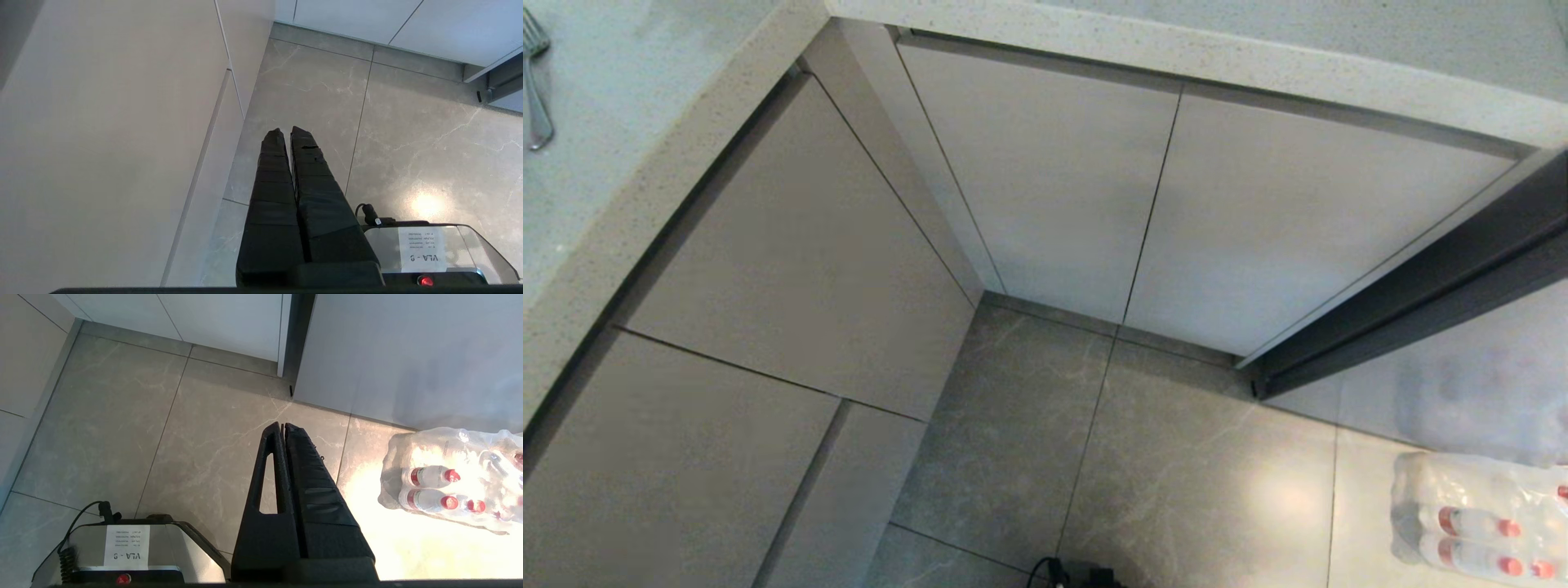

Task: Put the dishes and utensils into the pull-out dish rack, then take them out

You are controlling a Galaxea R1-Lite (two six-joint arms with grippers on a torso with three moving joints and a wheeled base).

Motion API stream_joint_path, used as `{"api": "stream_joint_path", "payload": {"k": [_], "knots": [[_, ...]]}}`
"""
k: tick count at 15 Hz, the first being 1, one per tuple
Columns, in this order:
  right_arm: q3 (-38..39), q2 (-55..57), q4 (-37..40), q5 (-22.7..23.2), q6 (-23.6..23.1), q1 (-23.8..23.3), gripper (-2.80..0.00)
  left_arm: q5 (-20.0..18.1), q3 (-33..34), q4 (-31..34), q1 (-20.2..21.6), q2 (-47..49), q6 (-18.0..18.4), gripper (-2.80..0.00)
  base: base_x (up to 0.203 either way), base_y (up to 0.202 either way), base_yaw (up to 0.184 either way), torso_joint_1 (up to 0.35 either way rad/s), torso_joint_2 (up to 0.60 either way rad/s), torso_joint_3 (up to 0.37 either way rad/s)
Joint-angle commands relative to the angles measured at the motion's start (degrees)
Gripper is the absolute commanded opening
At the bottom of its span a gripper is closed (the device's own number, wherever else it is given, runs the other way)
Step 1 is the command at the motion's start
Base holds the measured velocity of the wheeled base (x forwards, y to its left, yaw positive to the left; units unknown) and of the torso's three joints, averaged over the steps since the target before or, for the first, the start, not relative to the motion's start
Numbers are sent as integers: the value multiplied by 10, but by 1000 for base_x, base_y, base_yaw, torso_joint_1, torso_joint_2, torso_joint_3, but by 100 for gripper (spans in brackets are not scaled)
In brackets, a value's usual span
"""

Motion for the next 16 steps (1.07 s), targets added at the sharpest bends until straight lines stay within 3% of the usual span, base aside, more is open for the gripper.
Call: {"api": "stream_joint_path", "payload": {"k": [1,16], "knots": [[0,0,0,0,0,0,-280,0,0,0,0,2,1,-280,0,0,0,-1,6,114],[0,1,0,0,0,0,-280,0,0,0,0,2,0,-280,0,0,0,3,4,193]]}}
